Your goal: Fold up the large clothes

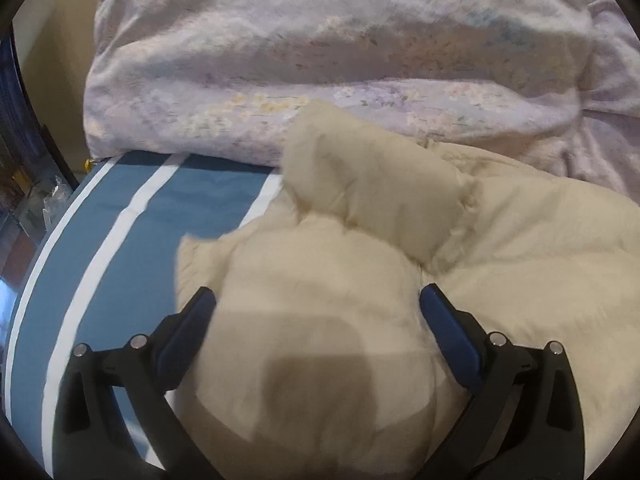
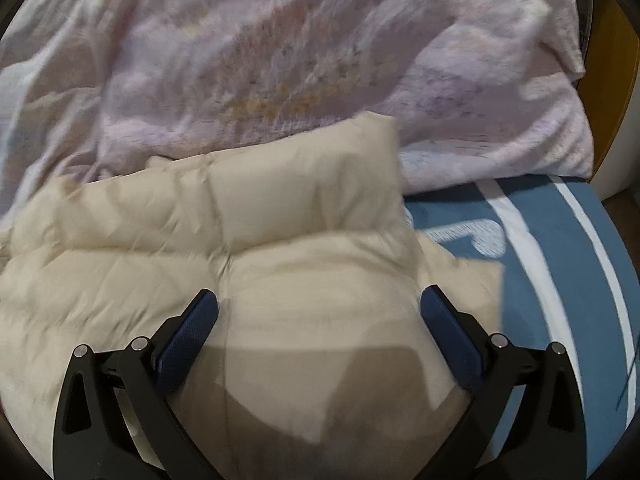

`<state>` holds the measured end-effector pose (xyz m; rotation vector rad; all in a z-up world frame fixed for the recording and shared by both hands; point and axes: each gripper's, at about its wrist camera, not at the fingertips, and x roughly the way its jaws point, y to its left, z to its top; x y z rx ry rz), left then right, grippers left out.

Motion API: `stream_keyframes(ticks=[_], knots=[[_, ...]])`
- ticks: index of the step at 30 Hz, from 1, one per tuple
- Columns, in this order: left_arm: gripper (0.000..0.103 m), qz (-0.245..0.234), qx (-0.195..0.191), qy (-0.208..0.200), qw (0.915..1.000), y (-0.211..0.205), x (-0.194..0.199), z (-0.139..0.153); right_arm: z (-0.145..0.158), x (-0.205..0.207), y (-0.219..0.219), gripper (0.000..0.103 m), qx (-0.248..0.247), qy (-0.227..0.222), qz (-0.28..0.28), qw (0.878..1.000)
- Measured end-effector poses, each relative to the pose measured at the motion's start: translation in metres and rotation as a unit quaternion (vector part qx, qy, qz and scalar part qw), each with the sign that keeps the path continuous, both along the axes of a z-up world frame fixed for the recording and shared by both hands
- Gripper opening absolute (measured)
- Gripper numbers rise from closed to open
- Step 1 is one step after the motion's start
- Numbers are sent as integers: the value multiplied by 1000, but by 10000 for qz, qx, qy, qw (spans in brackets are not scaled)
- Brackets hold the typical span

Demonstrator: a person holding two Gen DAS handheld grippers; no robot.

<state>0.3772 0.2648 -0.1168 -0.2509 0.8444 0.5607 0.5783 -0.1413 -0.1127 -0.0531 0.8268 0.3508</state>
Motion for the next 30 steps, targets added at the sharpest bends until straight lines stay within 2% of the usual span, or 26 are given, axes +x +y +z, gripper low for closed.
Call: stream_keyframes(ticks=[4,8,12,15,18,20,22,24,25,26,28,30], knots=[[101,-114,-329,-272,9990,-1,-53,15,16,-33,-44,102,221,-2,-251,9994],[101,-151,-529,-489,9973,0,-95,24,8,-52,-83,102,590,415,-324,9969],[101,-93,-679,-363,9970,0,-116,14,-10,-64,-92,102,919,786,-171,9925],[100,-65,-1076,-344,9936,1,-130,2,-20,-75,-95,96,979,917,-90,9909],[92,-44,-1415,-371,9892,2,-136,-4,-25,-80,-99,84,1150,1068,22,9876],[83,-44,-1699,-418,9846,3,-140,-9,-25,-86,-98,77,1200,1039,93,9873],[77,14,-1842,-501,9816,3,-142,-11,-25,-90,-96,69,1213,1022,136,9872],[65,1,-2031,-613,9772,1,-143,-11,-27,-94,-97,61,1266,1021,141,9866],[55,-31,-2230,-692,9724,0,-144,-13,-28,-95,-98,53,1401,1081,152,9841],[49,-34,-2372,-737,9687,-1,-144,-14,-30,-95,-102,45,1612,1197,162,9795],[41,2,-2417,-784,9672,-5,-145,-15,-34,-95,-107,36,1936,1340,152,9718],[31,-6,-2428,-846,9664,-8,-146,-14,-33,-97,-110,32,2055,1351,166,9691]])
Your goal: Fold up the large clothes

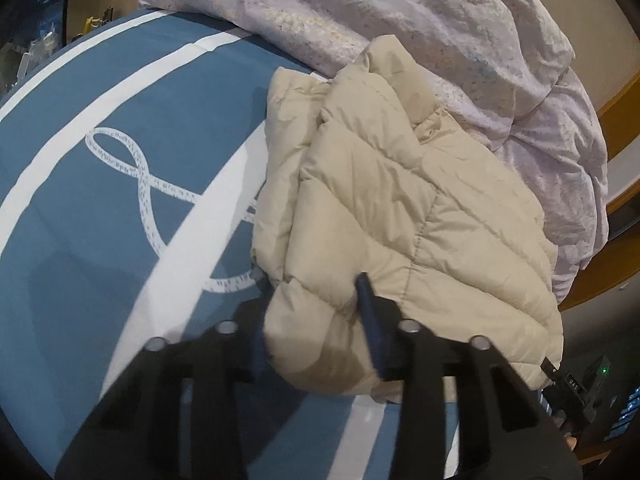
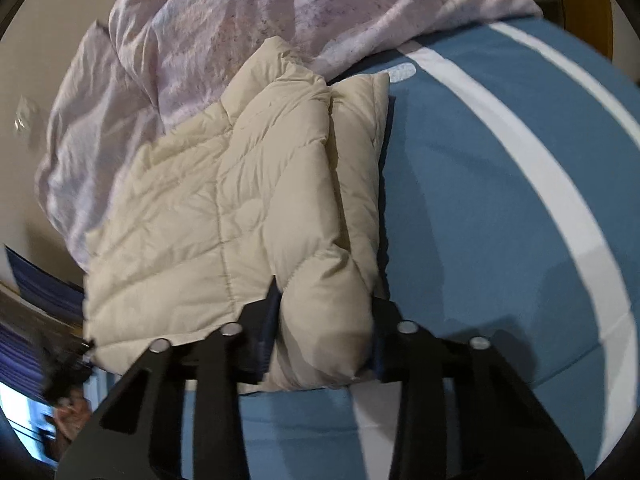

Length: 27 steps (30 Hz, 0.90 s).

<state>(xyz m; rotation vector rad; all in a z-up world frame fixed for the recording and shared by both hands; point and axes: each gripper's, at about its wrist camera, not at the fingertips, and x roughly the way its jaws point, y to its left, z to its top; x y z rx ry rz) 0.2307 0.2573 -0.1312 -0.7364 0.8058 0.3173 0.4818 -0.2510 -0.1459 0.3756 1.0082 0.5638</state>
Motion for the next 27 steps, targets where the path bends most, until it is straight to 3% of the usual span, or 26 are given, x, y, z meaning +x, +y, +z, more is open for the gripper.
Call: stream_keyframes(ticks=[2,5,16,27], knots=[[19,-25,-13,-82,10000,-1,-2,3,3,-4,1,28,-40,-56,14,10000],[15,-54,76,-176,9998,-2,-8,12,11,-14,4,26,-201,-174,36,9996],[14,-141,189,-376,9990,11,-73,34,17,-81,5,24,-437,-480,477,9967],[14,-88,271,-423,9987,15,-144,34,14,-146,2,24,-445,-625,784,9940]])
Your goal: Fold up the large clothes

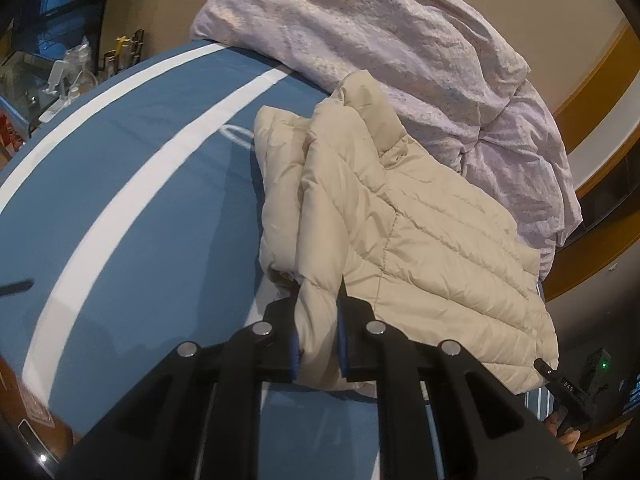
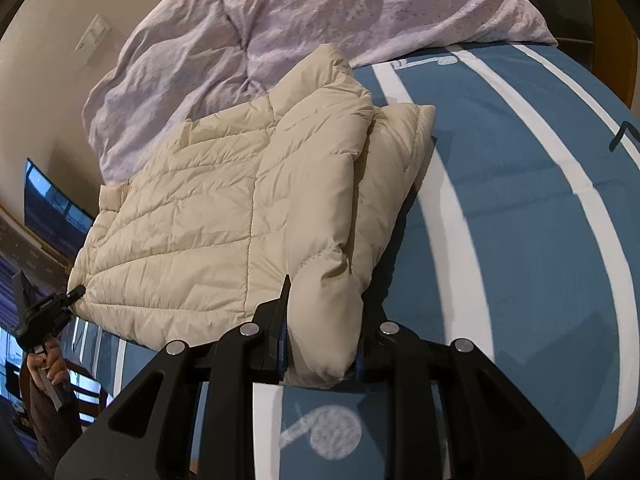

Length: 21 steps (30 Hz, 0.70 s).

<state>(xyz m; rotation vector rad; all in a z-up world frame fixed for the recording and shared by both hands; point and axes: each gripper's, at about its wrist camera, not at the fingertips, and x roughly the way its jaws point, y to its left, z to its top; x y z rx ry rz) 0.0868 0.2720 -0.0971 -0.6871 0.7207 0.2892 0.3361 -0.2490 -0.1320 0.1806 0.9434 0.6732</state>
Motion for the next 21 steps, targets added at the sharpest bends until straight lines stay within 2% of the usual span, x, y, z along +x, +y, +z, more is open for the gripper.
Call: stream_keyframes(ticks=[6,9,10,11,12,13,14,17,21], knots=[[15,22,-60,-19,10000,1,-21,-6,-4,-18,2,26,-189,-107,0,9998],[20,110,-184,55,9998,3,-24,-12,5,-20,4,40,-485,-352,-276,9978],[24,139,-186,64,9997,4,-24,-12,11,-22,3,49,-582,-508,-392,9962],[34,163,-183,90,9997,4,-23,-13,18,-23,4,58,-649,-711,-500,9941],[39,178,-187,99,9996,4,-22,-13,25,-25,5,62,-691,-886,-572,9920],[50,216,-172,87,9996,4,-22,-12,32,-26,7,64,-744,-1086,-641,9892],[58,250,-142,84,9996,4,-22,-10,40,-28,11,64,-795,-1271,-692,9863],[69,272,-16,121,9996,3,-14,-6,54,-31,29,64,-795,-1544,-583,9831],[74,322,96,228,9992,2,-2,-6,54,-36,76,64,-831,-1631,-115,9830]])
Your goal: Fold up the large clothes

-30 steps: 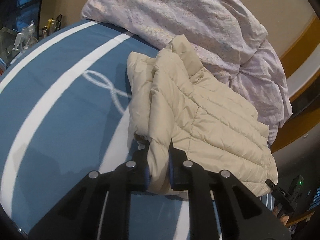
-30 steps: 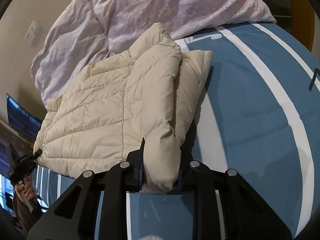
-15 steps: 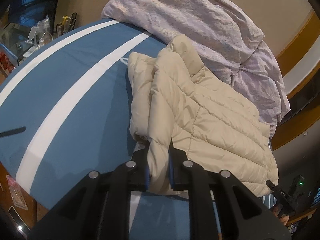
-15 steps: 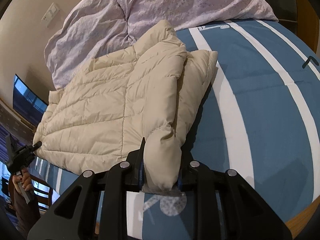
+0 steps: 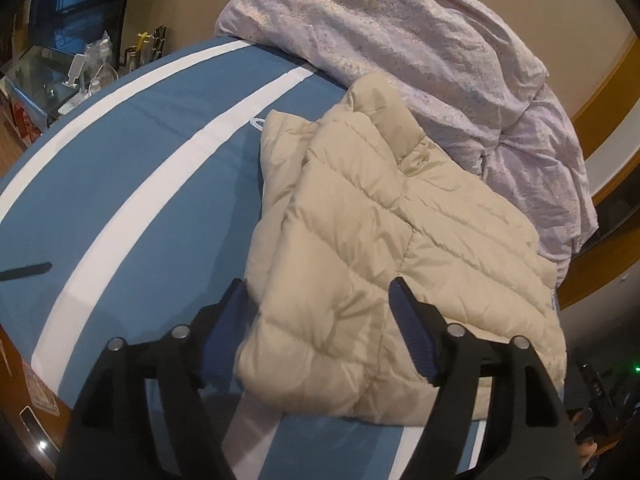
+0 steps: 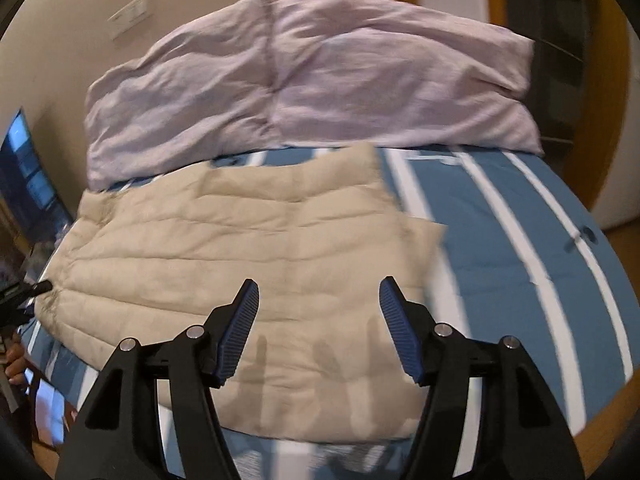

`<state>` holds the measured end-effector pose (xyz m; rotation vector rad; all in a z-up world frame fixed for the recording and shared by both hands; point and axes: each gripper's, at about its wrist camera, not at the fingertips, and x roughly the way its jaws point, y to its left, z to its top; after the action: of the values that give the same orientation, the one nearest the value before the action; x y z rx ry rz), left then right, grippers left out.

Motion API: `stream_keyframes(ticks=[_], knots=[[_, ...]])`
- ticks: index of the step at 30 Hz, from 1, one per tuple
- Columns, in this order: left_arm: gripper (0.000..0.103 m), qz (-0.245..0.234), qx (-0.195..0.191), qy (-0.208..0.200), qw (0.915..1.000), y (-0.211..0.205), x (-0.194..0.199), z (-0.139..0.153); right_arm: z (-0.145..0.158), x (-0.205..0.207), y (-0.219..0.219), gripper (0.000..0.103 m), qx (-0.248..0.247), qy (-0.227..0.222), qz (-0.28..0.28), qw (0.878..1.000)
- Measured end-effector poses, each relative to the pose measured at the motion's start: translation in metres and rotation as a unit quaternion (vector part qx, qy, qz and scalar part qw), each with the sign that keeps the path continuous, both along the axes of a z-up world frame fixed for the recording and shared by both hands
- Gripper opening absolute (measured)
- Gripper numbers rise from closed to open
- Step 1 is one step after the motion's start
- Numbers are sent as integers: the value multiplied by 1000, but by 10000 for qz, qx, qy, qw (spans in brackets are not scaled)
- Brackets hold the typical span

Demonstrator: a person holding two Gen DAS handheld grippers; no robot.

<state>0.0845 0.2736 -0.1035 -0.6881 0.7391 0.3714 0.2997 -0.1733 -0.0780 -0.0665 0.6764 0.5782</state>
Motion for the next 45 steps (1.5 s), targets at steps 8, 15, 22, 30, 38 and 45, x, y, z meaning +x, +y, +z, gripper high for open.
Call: stream_keyframes(ticks=[8,15,22,30,38,45], knots=[[77,60,-47,118,9999,5,16,-9,-17,-19,62,64,-34,-82,426,9991],[77,97,-295,81,9995,13,19,-18,-22,-22,49,64,-83,-284,121,9995],[76,117,-456,44,9989,13,22,-24,-34,-14,33,64,-118,-64,-52,9999],[78,150,-423,135,9989,10,25,-25,-43,-17,19,64,-175,42,-192,9997],[39,149,-596,0,9981,9,26,-26,-49,-16,10,64,-249,69,-271,9993],[16,58,-787,-450,9959,6,22,-3,-49,-23,2,64,-226,46,-298,9993]])
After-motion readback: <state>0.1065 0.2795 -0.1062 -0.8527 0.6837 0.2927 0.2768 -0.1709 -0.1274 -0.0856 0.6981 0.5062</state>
